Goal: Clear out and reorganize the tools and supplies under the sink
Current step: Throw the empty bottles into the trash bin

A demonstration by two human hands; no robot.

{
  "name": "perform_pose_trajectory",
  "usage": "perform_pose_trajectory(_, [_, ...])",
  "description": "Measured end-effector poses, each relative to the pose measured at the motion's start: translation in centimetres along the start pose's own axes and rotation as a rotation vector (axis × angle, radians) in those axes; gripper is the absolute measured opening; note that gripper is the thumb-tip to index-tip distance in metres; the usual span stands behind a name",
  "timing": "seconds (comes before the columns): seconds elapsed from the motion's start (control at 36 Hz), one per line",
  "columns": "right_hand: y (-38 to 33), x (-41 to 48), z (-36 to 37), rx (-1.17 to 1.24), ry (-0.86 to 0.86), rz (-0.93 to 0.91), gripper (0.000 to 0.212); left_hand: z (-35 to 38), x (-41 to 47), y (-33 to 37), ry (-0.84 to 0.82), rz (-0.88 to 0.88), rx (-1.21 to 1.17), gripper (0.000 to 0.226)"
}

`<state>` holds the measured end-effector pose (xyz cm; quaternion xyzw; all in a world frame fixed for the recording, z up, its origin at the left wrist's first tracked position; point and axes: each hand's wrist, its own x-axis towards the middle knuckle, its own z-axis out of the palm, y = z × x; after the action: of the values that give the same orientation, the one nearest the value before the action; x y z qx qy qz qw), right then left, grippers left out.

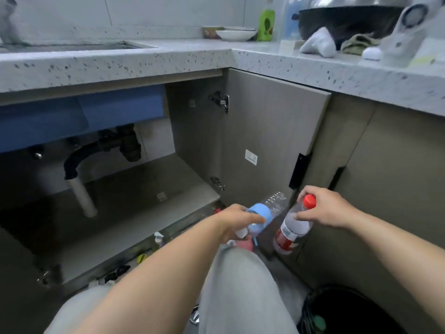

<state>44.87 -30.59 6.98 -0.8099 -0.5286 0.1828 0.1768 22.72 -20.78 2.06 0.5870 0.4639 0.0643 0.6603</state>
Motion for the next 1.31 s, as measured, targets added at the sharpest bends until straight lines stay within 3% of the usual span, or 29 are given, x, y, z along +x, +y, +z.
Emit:
perform_pose_trajectory(0.06, [1.3,-1.5,-1.0,-0.032,-0.016,0.006,0.031,1.4,0.4,0.2,0.043,0.013,0.057,0.039])
perform_pose_trajectory(0.22, [7.6,-7.9,-2.8,-0.029,-0.050,0.125,0.028,6.9,1.6,-0.4,0.107,0.013,0.323,0.075])
perform_pose_trajectory(0.31, [10.8,-10.5,-2.4,-0.033,-0.109,0.212,0.024,9.2,2.1,-0.4,0.047,0.005,0.340,0.073])
perform_pose_trajectory(0.47, [16.1,-13.7,1.4,0.104,-0.160,0.406,0.018,13.6,2.3,-0.9,0.002,0.028,0.279,0.039])
perform_pose_trajectory(0.78, [22.3,-14.5,12.2,0.079,-0.074,0.528,0.021,15.6,2.8,-2.7,0.218,0.329,0.259,0.052])
perform_pose_trajectory(1.06, [22.8,-12.4,18.1,0.163,-0.130,0.514,0.037,15.3,3.3,-2.6,0.167,0.421,0.202,0.041])
perform_pose_trajectory(1.31, [23.1,-11.7,18.0,0.163,-0.128,0.567,0.047,15.8,3.2,-2.3,0.084,0.464,0.136,0.034])
